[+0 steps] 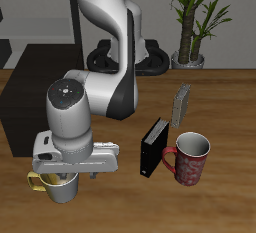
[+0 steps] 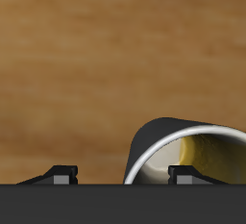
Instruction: Place the white-yellow mug on top of the shelf
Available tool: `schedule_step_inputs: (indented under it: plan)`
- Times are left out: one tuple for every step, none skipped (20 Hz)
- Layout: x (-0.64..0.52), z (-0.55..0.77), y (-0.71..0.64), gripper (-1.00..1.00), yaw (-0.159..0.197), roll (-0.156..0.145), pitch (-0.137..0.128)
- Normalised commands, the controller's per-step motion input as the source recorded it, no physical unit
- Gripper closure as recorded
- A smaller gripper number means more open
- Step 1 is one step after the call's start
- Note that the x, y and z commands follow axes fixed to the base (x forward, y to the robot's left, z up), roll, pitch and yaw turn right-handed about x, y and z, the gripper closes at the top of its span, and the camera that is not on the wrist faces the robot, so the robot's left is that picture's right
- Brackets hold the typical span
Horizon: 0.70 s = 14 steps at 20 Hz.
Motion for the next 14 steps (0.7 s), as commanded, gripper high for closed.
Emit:
schedule_step_inputs:
  plan:
    - [-0.03,-0.07,-0.03,1.0,-0.01,0.011,0.005]
    - [-0.01,-0.02,0.01,1.0,-0.002,-0.005,0.007]
    - [-0.01,-0.04,-0.04,1.0,-0.017,-0.016,0.013]
    - [-0.03,-0.04,0.0,1.0,-0.031,0.008,0.015]
    - [0.01,-0.05,0.02,1.0,0.02,0.025,-0.002]
    - [-0.03,-0.06,-0.07,1.0,-0.014,-0.014,-0.003]
    - [0.0,0.0,0.0,1.0,0.0,0.0,0.0]
    - [0.01,-0.03,-0.12,1.0,-0.044,0.017,-0.004]
    - [-0.02,-0.01,-0.12,1.0,-0.02,-0.019,-0.012]
    - [-0.02,0.02,-0.1,1.0,-0.022,0.021,-0.01]
    - [-0.02,0.03,-0.03,1.0,0.0,-0.01,-0.007]
    - [-0.02,0.1,-0.14,1.0,-0.018,-0.015,0.0]
    - [-0.18,0.32,-0.09,1.0,0.008,-0.004,-0.039]
    - [-0.11,0.3,-0.09,1.0,-0.034,-0.04,-0.021]
